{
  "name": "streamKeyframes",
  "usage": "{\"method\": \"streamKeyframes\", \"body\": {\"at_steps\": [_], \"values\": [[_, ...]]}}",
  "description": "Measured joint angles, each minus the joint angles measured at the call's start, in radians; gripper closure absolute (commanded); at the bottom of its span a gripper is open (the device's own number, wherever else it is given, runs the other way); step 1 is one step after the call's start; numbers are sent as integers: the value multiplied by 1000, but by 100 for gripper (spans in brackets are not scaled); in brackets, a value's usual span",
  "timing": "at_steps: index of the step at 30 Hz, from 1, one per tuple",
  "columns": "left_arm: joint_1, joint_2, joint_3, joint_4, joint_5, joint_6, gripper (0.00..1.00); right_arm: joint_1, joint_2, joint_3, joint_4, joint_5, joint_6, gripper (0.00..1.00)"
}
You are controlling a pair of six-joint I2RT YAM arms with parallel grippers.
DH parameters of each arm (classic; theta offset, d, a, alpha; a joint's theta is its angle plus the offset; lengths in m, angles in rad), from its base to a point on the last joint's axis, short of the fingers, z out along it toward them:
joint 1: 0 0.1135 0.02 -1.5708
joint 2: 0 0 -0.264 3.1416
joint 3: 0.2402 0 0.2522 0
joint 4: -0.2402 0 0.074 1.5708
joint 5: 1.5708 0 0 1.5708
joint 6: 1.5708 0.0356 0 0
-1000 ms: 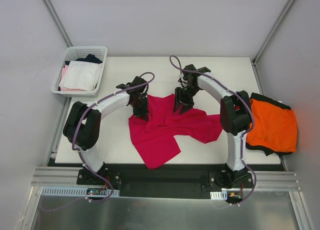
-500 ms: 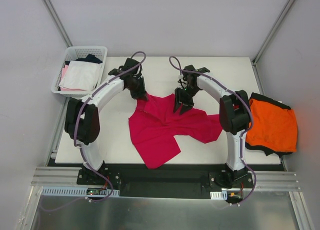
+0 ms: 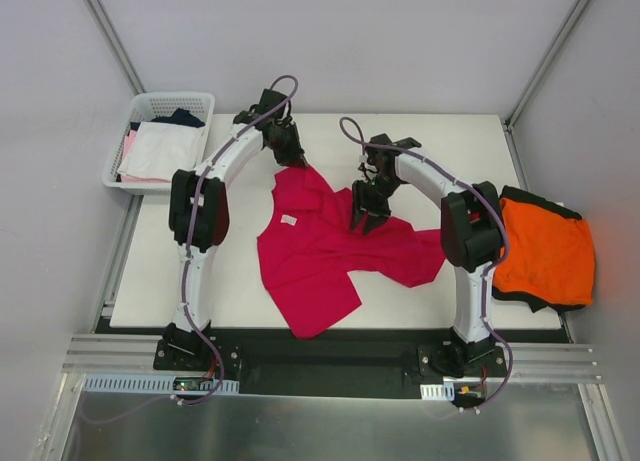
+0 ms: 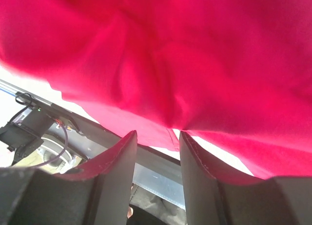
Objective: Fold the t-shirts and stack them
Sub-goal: Flatten the tshirt out
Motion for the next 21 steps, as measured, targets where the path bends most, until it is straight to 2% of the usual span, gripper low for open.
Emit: {"method": "streamKeyframes", "body": {"at_steps": [11, 17, 18, 19, 21], "values": [[87, 171, 226, -2, 0, -54, 100, 0, -50, -37, -7, 17, -1, 57], [134, 238, 412, 10, -20, -69, 83, 0, -49, -39, -7, 11, -1, 57], [137, 246, 435, 19, -23, -75, 78, 1, -49, -39, -7, 9, 0, 57], [137, 251, 449, 31, -24, -81, 67, 1, -49, -39, -7, 8, 0, 57], [137, 268, 470, 65, -21, -91, 56, 3, -49, -47, -5, 7, 0, 57]]}}
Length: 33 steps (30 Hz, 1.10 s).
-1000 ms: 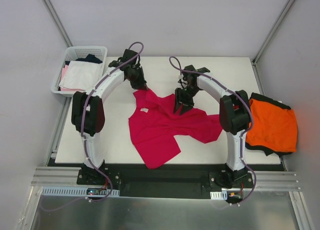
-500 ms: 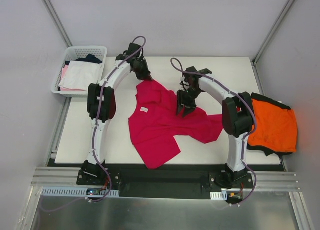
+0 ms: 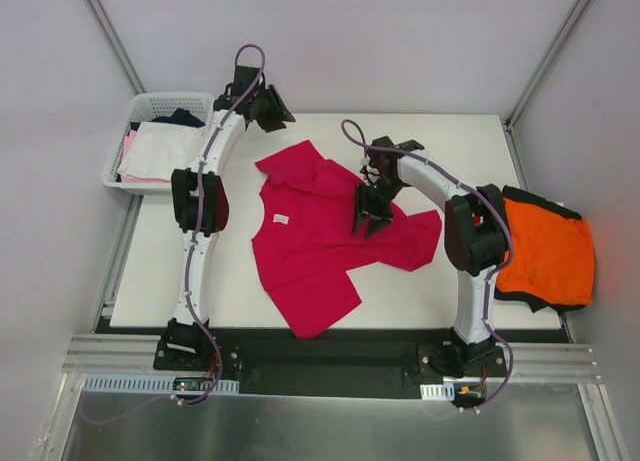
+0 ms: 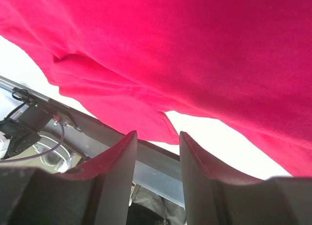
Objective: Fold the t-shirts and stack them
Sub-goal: Flatten the tshirt out
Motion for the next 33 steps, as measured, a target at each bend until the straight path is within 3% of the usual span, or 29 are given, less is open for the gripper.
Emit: {"method": "streamKeyframes", "body": {"at_steps": [1, 4, 6, 12, 16, 23, 28, 33], "values": [[0, 11, 6, 16, 3, -3, 41, 0, 0, -6, 0, -1, 0, 57], [0, 58, 10, 46, 22, -17, 28, 6, 0, -36, 6, -7, 0, 57], [0, 93, 8, 48, 29, -21, 25, 12, 0, -67, 16, -12, 0, 57], [-16, 80, -153, 55, 53, 3, 25, 21, 0, -149, 37, -16, 4, 55], [-66, -97, -407, 78, 58, 62, 25, -38, -39, -207, 91, -39, 30, 55], [-206, -466, -799, 68, 72, 129, 25, -262, -151, -238, 130, -50, 37, 55], [-209, -665, -985, 63, 72, 145, 25, -250, -219, -297, 137, -52, 14, 55], [-204, -753, -1085, 62, 68, 140, 25, -243, -227, -344, 139, -61, 6, 55]]}}
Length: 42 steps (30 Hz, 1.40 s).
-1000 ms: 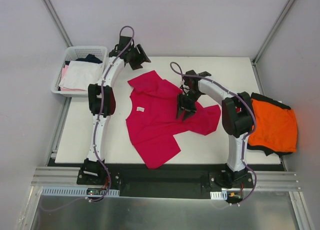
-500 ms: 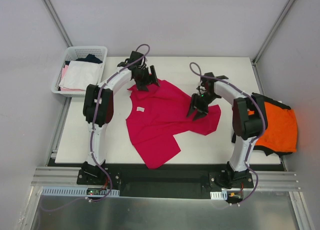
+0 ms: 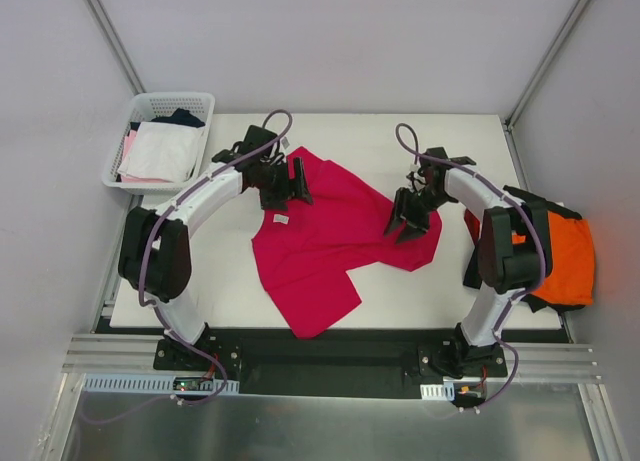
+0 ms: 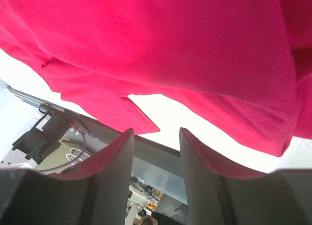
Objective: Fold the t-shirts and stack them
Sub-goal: Flatten the tshirt out
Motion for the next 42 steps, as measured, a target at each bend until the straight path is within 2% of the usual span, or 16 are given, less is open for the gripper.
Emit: {"method": "streamKeyframes", "body": {"at_steps": [3, 4, 5, 7, 8, 10, 12, 13, 19, 28, 31, 36, 39, 40, 42], "values": [[-15, -21, -52, 1, 0, -14, 27, 0, 0, 2, 13, -11, 0, 59], [-22, -21, -68, 3, 0, -21, 27, 0, 1, 5, 17, -16, 1, 64], [-29, -21, -84, 3, -2, -26, 29, 0, 2, 9, 20, -19, 2, 76], [-41, -20, -106, -5, -2, -32, 36, 1, 4, 23, 27, -31, 4, 89], [-45, -18, -108, -14, -2, -35, 43, 3, 6, 33, 28, -36, 7, 99], [-49, -12, -108, -11, -2, -42, 71, 9, 20, 69, 33, -45, 12, 99], [-53, 0, -99, -11, -1, -49, 87, 19, 57, 138, 38, -55, 24, 99], [-53, 8, -92, -13, -1, -54, 98, 27, 81, 179, 40, -60, 29, 99], [-68, 83, -34, -2, -27, -60, 100, 69, 274, 491, 68, -101, 78, 99], [-79, 187, 1, -48, -155, -104, 100, 79, 387, 589, 87, -140, 115, 99], [-79, 187, -9, -74, -176, -124, 100, 79, 396, 566, 89, -140, 115, 99], [-79, 187, -57, -115, -206, -146, 100, 79, 352, 388, 112, -145, 98, 99], [-74, 186, -88, -156, -231, -166, 100, 80, 297, 254, 105, -143, 84, 91], [-70, 184, -97, -169, -237, -174, 100, 80, 269, 209, 95, -139, 79, 84], [-55, 172, -114, -191, -247, -189, 100, 83, 200, 134, 80, -132, 66, 78]]}}
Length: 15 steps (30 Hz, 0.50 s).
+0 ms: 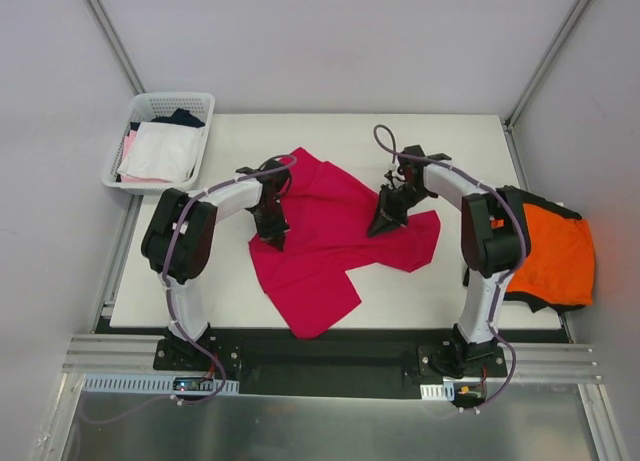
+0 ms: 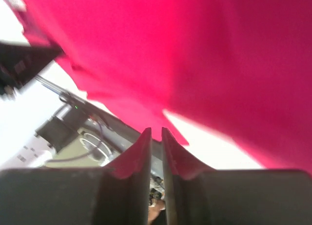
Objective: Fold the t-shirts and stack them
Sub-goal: Flatten the tshirt out
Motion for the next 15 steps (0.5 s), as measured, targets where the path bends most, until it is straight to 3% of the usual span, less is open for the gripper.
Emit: {"method": "streamKeyframes", "body": {"at_steps": [8, 15], "values": [[119, -32, -24, -94, -89, -25, 100, 3, -236, -56, -58, 50, -43, 75], [133, -42, -16, -138, -117, -25, 98, -2, -262, -61, -125, 163, -62, 73]]}}
